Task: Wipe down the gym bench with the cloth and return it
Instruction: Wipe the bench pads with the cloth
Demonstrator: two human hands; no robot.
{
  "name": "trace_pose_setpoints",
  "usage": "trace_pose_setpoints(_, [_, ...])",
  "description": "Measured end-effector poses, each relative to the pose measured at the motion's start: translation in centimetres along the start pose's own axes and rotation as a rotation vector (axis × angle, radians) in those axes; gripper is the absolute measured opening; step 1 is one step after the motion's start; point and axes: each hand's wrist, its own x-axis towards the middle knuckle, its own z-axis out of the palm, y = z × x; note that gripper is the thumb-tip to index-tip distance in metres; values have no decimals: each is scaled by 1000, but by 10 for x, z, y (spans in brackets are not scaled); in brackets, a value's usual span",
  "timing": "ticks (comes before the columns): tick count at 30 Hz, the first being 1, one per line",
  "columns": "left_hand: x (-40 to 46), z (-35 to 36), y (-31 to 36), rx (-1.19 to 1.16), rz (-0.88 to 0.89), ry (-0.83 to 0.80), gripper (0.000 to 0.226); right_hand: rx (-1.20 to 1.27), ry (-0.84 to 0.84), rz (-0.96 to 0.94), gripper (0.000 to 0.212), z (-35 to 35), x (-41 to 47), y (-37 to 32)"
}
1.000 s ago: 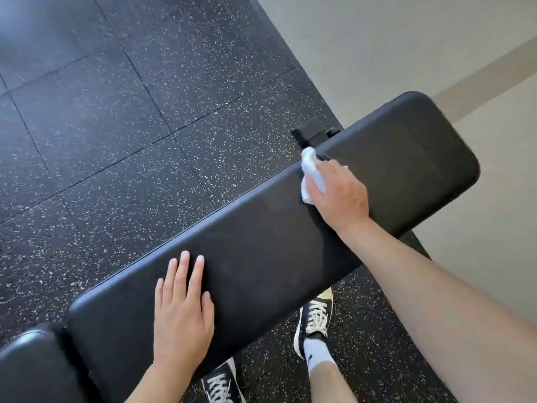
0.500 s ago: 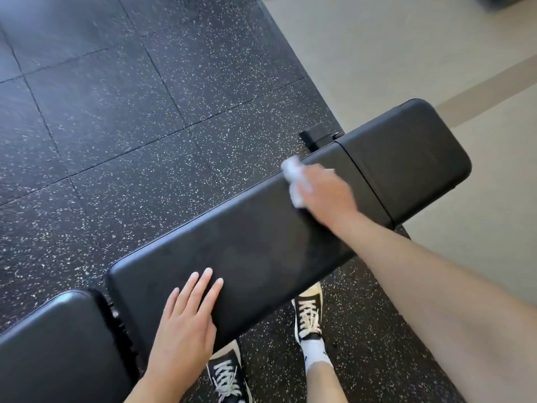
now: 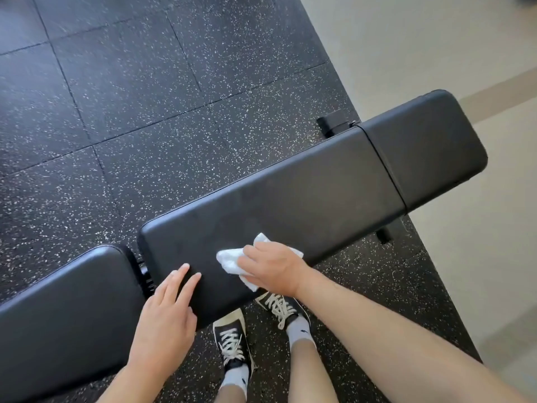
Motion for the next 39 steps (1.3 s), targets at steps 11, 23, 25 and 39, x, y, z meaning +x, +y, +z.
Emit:
trace_pose_setpoints(11, [-1, 5, 18, -52, -66, 43, 70, 2, 438, 1157, 30, -23, -12, 50])
trace_pose_setpoints(23, [-6, 12, 10, -50, -42, -4, 73, -71, 41, 508, 24, -42, 56, 102])
trace_pose_setpoints(25, [-6, 14, 13, -47, -60, 24, 72, -46, 341, 983, 31, -47, 60, 118])
trace_pose_setpoints(39, [-2, -41, 10, -76, -82, -186, 69, 246, -130, 366, 31, -25, 87, -73])
